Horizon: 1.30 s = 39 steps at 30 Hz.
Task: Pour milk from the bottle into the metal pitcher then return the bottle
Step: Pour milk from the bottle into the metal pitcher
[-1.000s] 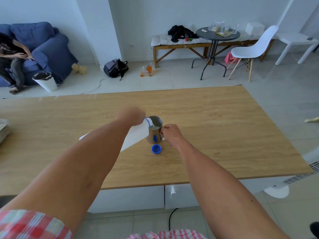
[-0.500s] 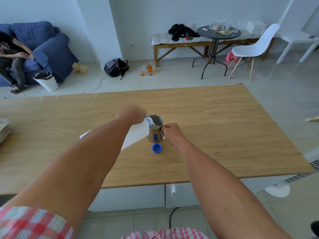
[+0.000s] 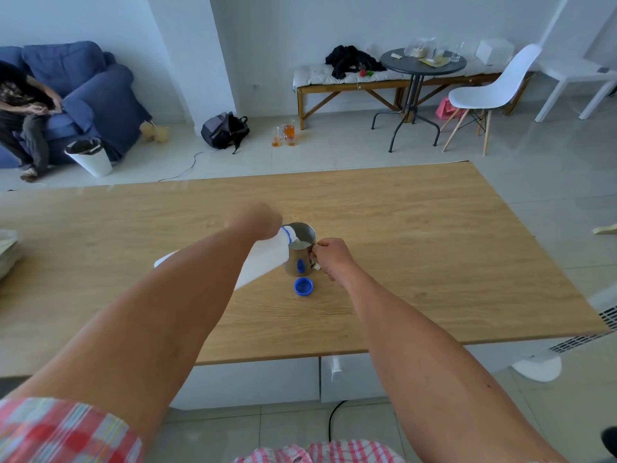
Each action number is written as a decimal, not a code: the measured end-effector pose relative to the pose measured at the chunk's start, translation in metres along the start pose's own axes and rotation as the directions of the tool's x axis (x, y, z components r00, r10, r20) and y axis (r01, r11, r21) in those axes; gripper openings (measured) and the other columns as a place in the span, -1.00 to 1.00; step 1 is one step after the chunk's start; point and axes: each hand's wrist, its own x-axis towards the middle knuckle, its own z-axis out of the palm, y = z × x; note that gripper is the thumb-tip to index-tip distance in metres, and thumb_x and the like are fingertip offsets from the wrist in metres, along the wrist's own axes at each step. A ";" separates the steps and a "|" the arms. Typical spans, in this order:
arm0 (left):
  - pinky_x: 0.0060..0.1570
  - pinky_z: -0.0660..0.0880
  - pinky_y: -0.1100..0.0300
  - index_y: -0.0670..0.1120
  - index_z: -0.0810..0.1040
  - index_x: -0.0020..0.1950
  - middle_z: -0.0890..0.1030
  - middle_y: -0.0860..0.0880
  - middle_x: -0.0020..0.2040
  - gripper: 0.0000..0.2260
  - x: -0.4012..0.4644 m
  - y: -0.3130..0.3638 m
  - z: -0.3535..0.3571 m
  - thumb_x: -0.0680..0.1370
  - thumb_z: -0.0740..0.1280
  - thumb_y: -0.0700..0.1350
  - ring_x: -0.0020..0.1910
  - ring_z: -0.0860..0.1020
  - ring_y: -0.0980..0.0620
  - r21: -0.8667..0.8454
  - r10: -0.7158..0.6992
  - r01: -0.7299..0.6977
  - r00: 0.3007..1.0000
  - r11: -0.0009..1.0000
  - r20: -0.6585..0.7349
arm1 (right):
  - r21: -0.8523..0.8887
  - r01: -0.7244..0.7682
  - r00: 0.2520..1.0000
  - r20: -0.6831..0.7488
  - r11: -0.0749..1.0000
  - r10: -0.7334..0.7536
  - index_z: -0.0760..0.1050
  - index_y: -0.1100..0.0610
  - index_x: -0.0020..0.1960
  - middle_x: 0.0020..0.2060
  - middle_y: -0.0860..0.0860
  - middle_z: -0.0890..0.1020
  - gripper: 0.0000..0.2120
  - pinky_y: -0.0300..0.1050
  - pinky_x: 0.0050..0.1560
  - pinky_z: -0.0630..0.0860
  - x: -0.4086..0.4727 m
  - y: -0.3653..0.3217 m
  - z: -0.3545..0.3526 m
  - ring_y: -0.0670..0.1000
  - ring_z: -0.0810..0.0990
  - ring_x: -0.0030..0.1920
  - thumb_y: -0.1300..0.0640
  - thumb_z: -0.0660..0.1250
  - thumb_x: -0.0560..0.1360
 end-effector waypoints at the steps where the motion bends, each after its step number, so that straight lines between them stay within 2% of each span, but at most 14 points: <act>1: 0.18 0.52 -0.04 -0.09 0.53 0.23 0.61 -0.15 0.15 -0.68 0.000 0.000 0.000 0.63 0.12 0.02 0.11 0.59 -0.20 0.002 0.000 0.000 1.000 1.000 0.000 | -0.007 0.000 1.000 -0.002 1.000 0.000 0.52 0.17 -0.12 -0.42 0.01 0.42 -0.80 -0.40 -0.67 0.12 0.000 0.000 0.000 -0.05 0.27 -0.50 0.28 0.18 0.60; 8: 0.17 0.54 -0.04 -0.10 0.55 0.21 0.62 -0.15 0.13 -0.66 0.001 0.000 0.001 0.64 0.11 0.05 0.10 0.60 -0.19 0.011 0.007 -0.006 1.000 1.000 -0.008 | -0.037 -0.002 1.000 -0.002 0.999 0.002 0.54 0.15 -0.11 -0.36 0.05 0.47 -0.80 -0.36 -0.65 0.15 0.003 0.001 0.001 -0.06 0.29 -0.48 0.25 0.19 0.61; 22: 0.13 0.52 -0.02 -0.08 0.51 0.11 0.59 -0.13 0.07 -0.73 0.003 0.002 0.001 0.63 0.11 0.03 0.08 0.59 -0.20 0.031 0.006 -0.006 1.000 0.999 -0.008 | 0.000 -0.003 1.000 -0.004 1.000 0.003 0.51 0.16 -0.12 -0.25 0.14 0.50 -0.81 -0.42 -0.65 0.11 0.004 0.002 0.001 -0.04 0.27 -0.47 0.29 0.16 0.59; 29: 0.07 0.51 0.00 -0.10 0.52 0.15 0.61 -0.13 0.08 -0.70 0.005 0.001 0.002 0.63 0.11 0.03 0.06 0.59 -0.19 0.039 0.003 -0.003 1.000 0.999 -0.011 | -0.008 -0.002 1.000 -0.003 1.000 0.002 0.52 0.17 -0.12 -0.23 0.12 0.54 -0.80 -0.39 -0.66 0.15 0.003 0.002 0.001 -0.06 0.29 -0.48 0.28 0.17 0.61; 39: 0.06 0.49 0.00 -0.09 0.53 0.18 0.61 -0.14 0.12 -0.69 0.006 0.001 0.003 0.63 0.11 0.04 0.09 0.59 -0.20 0.040 0.004 -0.004 1.000 0.999 -0.017 | -0.013 -0.001 1.000 -0.010 1.000 0.001 0.51 0.17 -0.13 -0.26 0.12 0.49 -0.81 -0.39 -0.65 0.12 0.005 0.003 0.002 -0.05 0.27 -0.47 0.28 0.17 0.60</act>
